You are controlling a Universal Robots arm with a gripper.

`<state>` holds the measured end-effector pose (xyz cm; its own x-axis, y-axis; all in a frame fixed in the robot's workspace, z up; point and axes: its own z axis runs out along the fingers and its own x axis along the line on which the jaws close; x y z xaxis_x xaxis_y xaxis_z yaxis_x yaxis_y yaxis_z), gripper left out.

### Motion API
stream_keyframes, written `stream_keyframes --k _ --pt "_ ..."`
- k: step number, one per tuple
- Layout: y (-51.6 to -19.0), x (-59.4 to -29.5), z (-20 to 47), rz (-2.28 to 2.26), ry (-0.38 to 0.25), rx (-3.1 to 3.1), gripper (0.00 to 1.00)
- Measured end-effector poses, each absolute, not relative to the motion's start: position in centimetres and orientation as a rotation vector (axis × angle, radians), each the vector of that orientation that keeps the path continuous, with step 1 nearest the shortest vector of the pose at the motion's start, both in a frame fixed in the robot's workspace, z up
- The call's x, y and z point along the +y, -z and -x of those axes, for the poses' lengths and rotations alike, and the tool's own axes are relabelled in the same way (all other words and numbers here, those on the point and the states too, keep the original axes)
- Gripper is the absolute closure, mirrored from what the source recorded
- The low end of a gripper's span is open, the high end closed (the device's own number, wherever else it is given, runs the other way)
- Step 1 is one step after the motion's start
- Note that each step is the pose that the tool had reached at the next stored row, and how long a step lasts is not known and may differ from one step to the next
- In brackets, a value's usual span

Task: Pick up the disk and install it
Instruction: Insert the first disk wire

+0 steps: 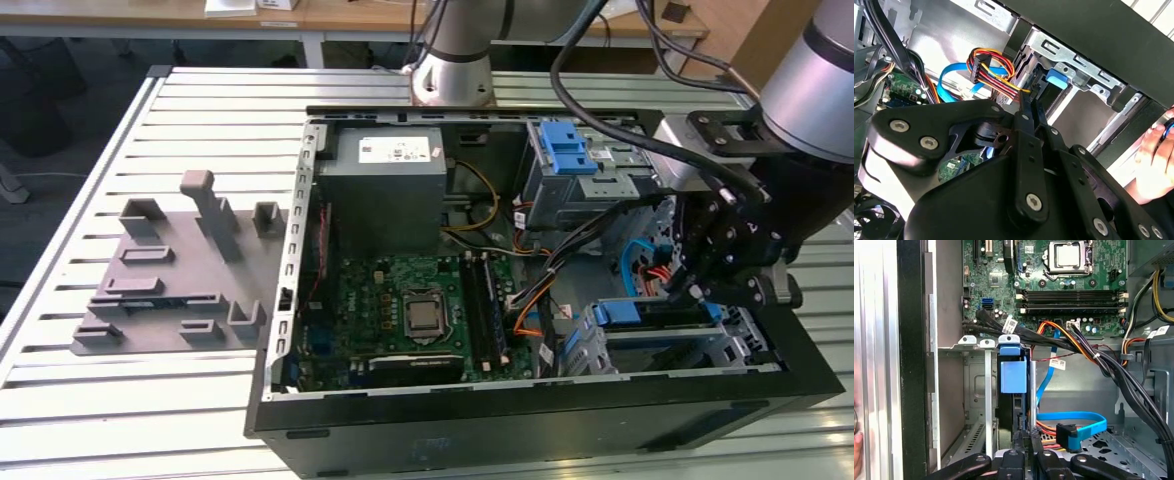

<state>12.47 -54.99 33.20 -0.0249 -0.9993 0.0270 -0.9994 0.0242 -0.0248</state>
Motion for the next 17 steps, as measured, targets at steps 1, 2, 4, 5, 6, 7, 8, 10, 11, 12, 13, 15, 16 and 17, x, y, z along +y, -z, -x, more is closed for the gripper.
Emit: stream_keyframes --k 1,2,4,5,6,7,8,10,11,12,13,15,16,17 --pt "-33.20 -54.99 -12.47 -2.192 -0.057 -2.247 0.84" --pt "-33.21 -55.00 -12.47 -2.192 -0.058 -2.247 0.84" --pt "-33.38 -55.00 -12.46 -2.193 -0.056 -2.247 0.84" --pt "-33.59 -55.00 -12.46 -2.192 -0.057 -2.247 0.84" --pt "-33.72 -55.00 -12.46 -2.192 -0.057 -2.247 0.84" --pt "-33.71 -55.00 -12.46 -2.192 -0.057 -2.247 0.84" --pt "-33.71 -55.02 -12.46 -2.190 -0.057 -2.250 0.84" --pt "-33.67 -55.03 -12.46 -2.181 -0.057 -2.258 0.84" --pt "-33.63 -55.04 -12.46 -2.178 -0.057 -2.260 0.84" --pt "-33.57 -55.06 -12.46 -2.178 -0.057 -2.261 0.84" --pt "-33.52 -55.08 -12.46 -2.178 -0.057 -2.261 0.84" --pt "-33.43 -55.09 -12.46 -2.178 -0.057 -2.261 0.84" --pt "-33.40 -55.11 -12.46 -2.178 -0.057 -2.261 0.84" --pt "-33.38 -55.14 -12.46 -2.178 -0.057 -2.261 0.84"
